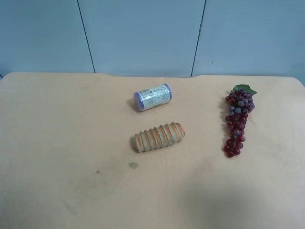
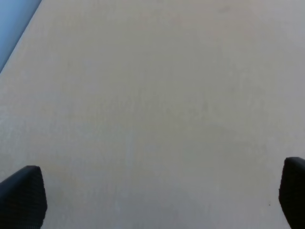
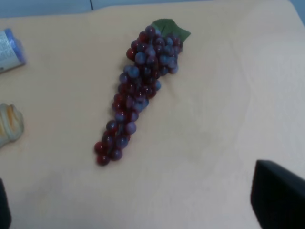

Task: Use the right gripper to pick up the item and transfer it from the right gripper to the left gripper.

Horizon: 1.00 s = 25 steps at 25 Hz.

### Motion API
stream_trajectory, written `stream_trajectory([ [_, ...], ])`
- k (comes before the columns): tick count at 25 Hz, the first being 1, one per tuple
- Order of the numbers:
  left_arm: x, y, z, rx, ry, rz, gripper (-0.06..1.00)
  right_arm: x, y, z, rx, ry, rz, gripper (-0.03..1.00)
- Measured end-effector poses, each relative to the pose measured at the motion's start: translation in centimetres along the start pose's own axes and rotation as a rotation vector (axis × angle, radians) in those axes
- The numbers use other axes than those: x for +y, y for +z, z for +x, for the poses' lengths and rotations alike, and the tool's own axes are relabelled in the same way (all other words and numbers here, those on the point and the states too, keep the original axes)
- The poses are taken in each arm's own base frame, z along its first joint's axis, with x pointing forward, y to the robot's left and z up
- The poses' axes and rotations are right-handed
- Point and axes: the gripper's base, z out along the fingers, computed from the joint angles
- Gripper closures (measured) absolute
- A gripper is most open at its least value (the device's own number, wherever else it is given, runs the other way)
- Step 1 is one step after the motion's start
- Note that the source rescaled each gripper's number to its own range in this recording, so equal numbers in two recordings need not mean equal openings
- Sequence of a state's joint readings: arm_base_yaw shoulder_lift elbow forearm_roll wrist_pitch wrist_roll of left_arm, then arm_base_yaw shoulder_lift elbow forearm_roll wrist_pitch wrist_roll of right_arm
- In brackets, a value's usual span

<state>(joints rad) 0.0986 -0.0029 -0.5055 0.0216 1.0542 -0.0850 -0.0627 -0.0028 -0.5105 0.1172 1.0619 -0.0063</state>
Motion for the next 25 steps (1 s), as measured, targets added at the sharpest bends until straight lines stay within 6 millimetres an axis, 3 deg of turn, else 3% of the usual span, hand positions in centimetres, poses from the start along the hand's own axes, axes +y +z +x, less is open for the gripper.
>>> stream_trajectory([
  [25,0.00,0.00,0.00,0.000,0.000,0.000,-0.06,0.00,0.00,0.00,0.000,0.000,0.000,-0.01],
])
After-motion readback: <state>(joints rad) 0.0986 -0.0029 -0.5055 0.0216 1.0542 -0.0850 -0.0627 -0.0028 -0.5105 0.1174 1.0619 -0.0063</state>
